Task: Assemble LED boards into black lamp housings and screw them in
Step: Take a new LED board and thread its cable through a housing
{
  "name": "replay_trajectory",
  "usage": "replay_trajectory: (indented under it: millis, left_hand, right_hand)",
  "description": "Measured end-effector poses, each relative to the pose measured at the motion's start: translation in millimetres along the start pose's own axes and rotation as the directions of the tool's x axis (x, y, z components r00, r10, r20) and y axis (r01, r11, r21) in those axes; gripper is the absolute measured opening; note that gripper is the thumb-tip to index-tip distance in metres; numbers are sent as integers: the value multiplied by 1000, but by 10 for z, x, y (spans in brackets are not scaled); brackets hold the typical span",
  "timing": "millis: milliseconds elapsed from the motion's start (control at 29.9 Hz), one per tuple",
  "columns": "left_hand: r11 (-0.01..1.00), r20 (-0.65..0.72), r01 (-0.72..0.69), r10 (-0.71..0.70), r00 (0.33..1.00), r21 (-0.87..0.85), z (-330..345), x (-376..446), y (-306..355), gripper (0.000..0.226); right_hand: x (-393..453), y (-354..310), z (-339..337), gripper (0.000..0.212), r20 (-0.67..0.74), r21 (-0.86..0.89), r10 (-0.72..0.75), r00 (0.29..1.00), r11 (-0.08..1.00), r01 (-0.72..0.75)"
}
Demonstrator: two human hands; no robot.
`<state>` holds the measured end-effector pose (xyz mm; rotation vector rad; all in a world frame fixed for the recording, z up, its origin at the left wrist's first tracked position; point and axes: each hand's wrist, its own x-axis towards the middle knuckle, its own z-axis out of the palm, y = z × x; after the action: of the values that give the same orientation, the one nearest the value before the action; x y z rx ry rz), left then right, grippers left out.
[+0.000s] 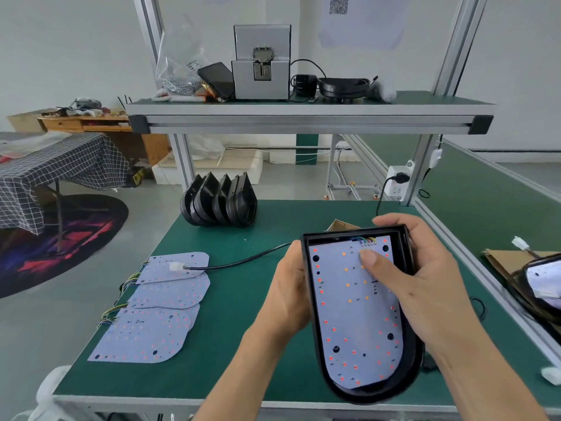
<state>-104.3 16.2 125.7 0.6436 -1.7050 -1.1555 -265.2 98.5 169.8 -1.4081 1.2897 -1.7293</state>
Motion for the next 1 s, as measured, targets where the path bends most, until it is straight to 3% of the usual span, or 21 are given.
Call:
replay_trajectory:
  millis: [167, 268, 469, 603, 737, 1005]
  left_hand:
    - [987, 55, 46, -37, 998, -155, -31, -17, 59, 32]
    - [960, 36, 11, -1, 999, -279, -63, -47, 106, 37]
    - [960, 101, 8, 21, 995, -281, -40, -128, 211, 69]
    - [945, 132, -40, 87, 987, -324, -29, -128, 191, 43]
    - [977, 87, -64, 83, 993, -203, -27, -98, 165, 36]
    - [987, 92, -10, 26, 995, -162, 69, -125, 145, 8]
  right_hand:
    - [18, -5, -77, 46, 25, -155, 12, 1000, 988, -8]
    - [29, -12, -63, 42, 56, -158, 0, 998, 987, 9]
    - [22, -30, 4, 44, 67, -119, -13, 998, 993, 21]
    - [-2, -21, -7, 45, 68, -133, -13, 998, 991, 22]
    - [-28, -1, -7, 40, 75, -151, -15, 997, 988, 26]
    - [-74, 51, -20, 44, 24, 0, -1, 1000, 1000, 1]
